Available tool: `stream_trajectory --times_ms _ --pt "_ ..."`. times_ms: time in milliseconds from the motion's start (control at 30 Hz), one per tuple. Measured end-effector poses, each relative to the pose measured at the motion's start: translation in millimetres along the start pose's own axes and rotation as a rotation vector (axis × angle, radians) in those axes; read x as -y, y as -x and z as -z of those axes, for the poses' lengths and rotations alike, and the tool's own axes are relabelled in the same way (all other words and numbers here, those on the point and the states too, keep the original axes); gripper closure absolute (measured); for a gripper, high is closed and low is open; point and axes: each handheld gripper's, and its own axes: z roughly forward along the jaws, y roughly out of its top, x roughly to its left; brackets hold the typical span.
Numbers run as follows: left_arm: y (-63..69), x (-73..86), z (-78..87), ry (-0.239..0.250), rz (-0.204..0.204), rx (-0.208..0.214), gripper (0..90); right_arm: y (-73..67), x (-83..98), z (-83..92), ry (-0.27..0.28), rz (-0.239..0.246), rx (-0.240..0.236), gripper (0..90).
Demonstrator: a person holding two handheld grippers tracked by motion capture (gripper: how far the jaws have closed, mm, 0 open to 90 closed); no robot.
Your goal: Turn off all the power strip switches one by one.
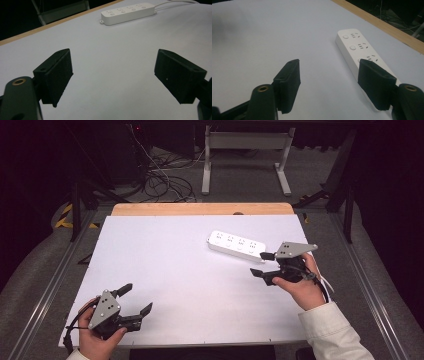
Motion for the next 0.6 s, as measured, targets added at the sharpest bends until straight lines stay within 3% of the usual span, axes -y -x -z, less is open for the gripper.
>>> stream_trajectory --times_ms 133,600 --pt "-0.6 0.2 -0.1 -0.002 0.0 0.003 15.5 12.0 -6.5 -6.1 0.002 -0.01 0.021 39.0" --pt "-1.0 0.5 0.2 -0.001 -0.003 0.002 15.4 33.6 -13.4 -26.0 -0.015 -0.046 0.048 44.0"
